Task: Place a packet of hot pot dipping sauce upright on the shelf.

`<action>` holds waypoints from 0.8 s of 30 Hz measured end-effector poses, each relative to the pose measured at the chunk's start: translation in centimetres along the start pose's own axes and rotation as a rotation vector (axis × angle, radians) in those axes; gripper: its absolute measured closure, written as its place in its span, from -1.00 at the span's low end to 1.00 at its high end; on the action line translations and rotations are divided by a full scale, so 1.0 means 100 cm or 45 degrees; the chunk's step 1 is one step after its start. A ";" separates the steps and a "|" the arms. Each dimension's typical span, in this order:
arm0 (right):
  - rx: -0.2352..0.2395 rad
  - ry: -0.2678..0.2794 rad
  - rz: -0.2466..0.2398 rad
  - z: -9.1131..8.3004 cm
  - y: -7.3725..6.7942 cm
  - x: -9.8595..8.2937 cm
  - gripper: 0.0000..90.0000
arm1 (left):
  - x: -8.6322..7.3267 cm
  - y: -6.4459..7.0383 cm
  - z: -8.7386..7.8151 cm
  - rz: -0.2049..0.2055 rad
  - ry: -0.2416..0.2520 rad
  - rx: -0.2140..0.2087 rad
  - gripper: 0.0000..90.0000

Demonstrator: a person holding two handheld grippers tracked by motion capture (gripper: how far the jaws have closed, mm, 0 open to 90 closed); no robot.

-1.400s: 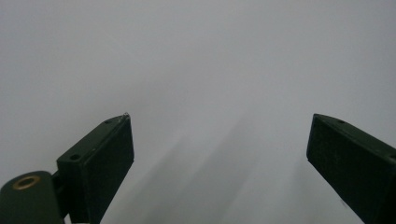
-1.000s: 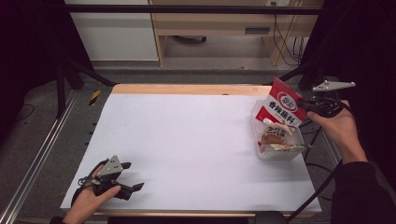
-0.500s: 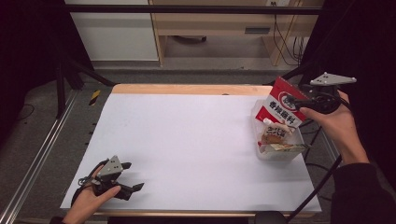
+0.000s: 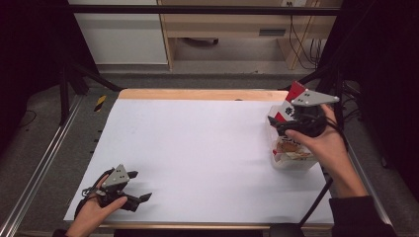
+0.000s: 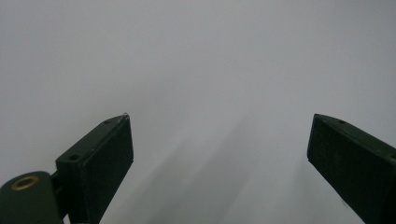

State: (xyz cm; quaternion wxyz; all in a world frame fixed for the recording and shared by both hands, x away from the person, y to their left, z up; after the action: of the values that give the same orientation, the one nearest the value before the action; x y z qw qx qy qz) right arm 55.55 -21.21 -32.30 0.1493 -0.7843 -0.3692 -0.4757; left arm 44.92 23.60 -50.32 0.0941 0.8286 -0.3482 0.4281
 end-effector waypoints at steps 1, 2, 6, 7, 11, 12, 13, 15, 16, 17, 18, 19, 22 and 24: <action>0.017 0.002 -0.003 0.004 -0.008 0.000 -0.77 | 0.000 0.000 0.000 -0.003 0.002 0.001 -0.86; 0.036 0.003 -0.010 0.007 -0.015 -0.001 -0.77 | 0.000 -0.001 0.000 -0.006 0.003 0.003 -0.86; 0.084 0.013 -0.031 0.021 -0.040 -0.005 -0.82 | 0.000 -0.002 -0.001 -0.005 0.001 0.018 -0.87; 0.091 0.019 -0.029 0.025 -0.045 -0.006 -0.82 | 0.000 -0.003 -0.001 -0.007 0.001 0.019 -0.87; 0.122 0.006 -0.016 0.038 -0.062 -0.019 -0.83 | 0.000 -0.004 -0.001 -0.008 0.004 0.024 -0.87; 0.129 0.000 -0.013 0.041 -0.067 -0.023 -0.83 | 0.000 -0.004 -0.001 -0.009 0.003 0.026 -0.87; 0.136 -0.005 -0.010 0.044 -0.070 -0.027 -0.83 | 0.000 -0.004 -0.001 -0.009 0.002 0.027 -0.87; 0.153 -0.014 -0.003 0.048 -0.077 -0.033 -0.83 | 0.000 -0.005 -0.001 -0.010 0.003 0.032 -0.87; 0.164 -0.019 0.000 0.050 -0.080 -0.037 -0.83 | 0.000 -0.005 -0.001 -0.009 0.003 0.035 -0.87; 0.168 -0.028 0.002 0.051 -0.083 -0.040 -0.84 | 0.000 -0.006 -0.001 -0.009 0.001 0.035 -0.87; 0.172 -0.029 0.007 0.052 -0.085 -0.042 -0.84 | -0.001 -0.006 -0.001 -0.008 0.000 0.039 -0.87; 0.182 -0.029 0.013 0.053 -0.088 -0.045 -0.84 | -0.001 -0.006 -0.001 -0.008 0.000 0.043 -0.87; 0.201 -0.042 0.014 0.057 -0.095 -0.052 -0.84 | -0.001 -0.007 -0.001 -0.010 -0.001 0.047 -0.87; 0.207 -0.052 0.012 0.060 -0.099 -0.057 -0.84 | -0.001 -0.007 -0.001 -0.010 -0.001 0.050 -0.87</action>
State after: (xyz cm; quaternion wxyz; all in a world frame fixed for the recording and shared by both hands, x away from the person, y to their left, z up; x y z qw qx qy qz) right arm 50.70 -13.43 -41.33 0.2072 -0.7808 -0.4058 -0.4275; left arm 45.30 24.18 -50.24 0.0791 0.8318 -0.3366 0.4343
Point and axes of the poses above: each handheld gripper's, and its own axes: z roughly forward along the jaws, x roughly out of its top, y roughly to its right, the point moved 7 cm from there along z, roughly forward along the jaws, and after that the axes turned 13 degrees about x, right-handed, at the moved point
